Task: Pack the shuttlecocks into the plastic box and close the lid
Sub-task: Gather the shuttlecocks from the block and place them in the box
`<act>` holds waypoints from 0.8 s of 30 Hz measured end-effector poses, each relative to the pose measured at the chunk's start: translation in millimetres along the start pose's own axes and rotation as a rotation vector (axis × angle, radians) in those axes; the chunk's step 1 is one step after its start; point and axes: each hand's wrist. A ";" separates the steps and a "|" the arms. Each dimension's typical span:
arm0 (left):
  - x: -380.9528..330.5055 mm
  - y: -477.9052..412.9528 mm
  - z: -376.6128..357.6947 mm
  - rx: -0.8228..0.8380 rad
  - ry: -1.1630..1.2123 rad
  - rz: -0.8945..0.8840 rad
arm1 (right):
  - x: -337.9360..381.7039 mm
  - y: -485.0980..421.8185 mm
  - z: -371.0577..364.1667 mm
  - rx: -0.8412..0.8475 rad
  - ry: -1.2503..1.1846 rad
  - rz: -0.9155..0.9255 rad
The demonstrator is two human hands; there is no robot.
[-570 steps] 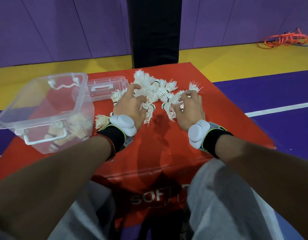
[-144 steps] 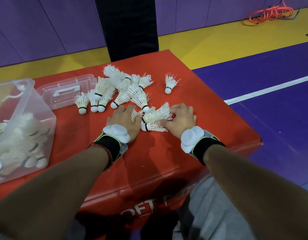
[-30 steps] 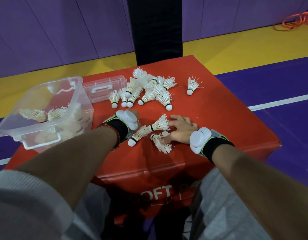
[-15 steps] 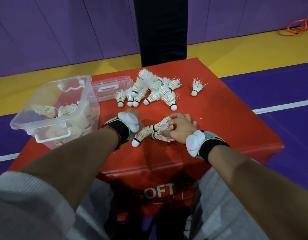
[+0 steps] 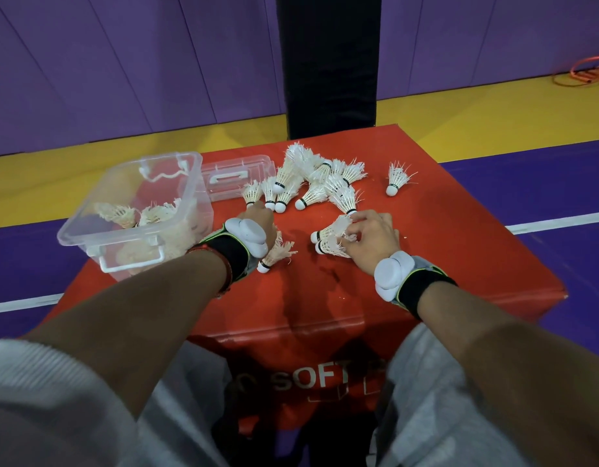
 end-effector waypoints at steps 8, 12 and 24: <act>27.1 7.4 19.7 -0.154 0.125 -0.068 | 20.9 1.3 2.1 -0.068 0.006 0.043; 33.7 12.0 35.0 -0.239 0.257 -0.081 | 35.4 -0.7 7.5 -0.125 -0.031 0.028; 70.2 16.8 68.6 -0.549 0.396 -0.101 | 95.1 -18.4 13.8 -0.224 -0.135 0.087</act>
Point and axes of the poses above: each hand's wrist, its own y-axis away from the middle knuckle, its own z-axis out of the back of the hand, x = y × z, and after that the axes turned 2 degrees about z, right-handed
